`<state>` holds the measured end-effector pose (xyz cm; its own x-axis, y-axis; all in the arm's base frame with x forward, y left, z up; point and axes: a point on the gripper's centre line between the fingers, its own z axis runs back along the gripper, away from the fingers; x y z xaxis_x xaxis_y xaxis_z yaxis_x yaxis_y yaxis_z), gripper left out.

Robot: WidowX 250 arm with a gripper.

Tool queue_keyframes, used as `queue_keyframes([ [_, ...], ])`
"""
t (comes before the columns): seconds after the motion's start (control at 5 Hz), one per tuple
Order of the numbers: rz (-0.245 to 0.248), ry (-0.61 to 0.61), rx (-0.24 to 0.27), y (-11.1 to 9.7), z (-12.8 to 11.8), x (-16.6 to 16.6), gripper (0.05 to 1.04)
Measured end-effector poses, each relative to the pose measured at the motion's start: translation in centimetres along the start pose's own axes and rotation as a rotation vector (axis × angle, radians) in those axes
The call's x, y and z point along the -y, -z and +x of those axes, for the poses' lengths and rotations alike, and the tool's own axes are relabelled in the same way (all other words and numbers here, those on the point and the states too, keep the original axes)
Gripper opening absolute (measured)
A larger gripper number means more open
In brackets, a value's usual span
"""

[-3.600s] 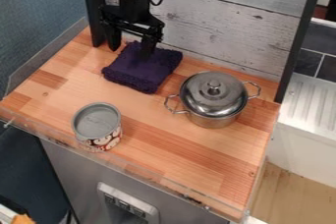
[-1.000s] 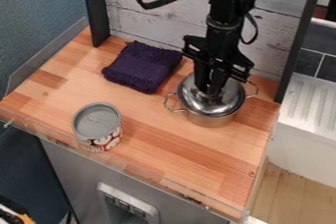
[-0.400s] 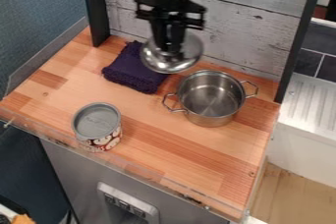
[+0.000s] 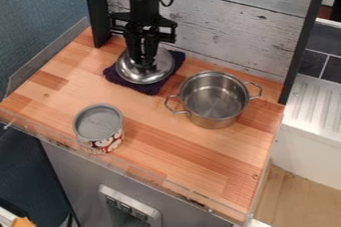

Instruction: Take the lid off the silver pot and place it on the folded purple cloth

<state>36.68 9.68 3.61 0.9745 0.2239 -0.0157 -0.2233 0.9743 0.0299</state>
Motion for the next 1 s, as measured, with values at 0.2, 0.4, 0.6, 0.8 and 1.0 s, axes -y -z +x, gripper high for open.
queue_keyframes([
  [0.2, 0.026, -0.001, -0.035, 1.5, 0.2, -0.4, 0.279],
  [0.4, 0.036, -0.002, -0.037, 1.6, 0.6, -0.6, 0.279],
  [0.6, 0.045, 0.005, -0.041, 1.8, 0.5, -0.6, 0.340],
  [0.8, 0.060, 0.018, -0.028, 1.6, 0.4, -0.4, 0.634],
  [1.0, 0.067, 0.028, 0.003, 0.3, 0.3, -0.4, 0.918],
])
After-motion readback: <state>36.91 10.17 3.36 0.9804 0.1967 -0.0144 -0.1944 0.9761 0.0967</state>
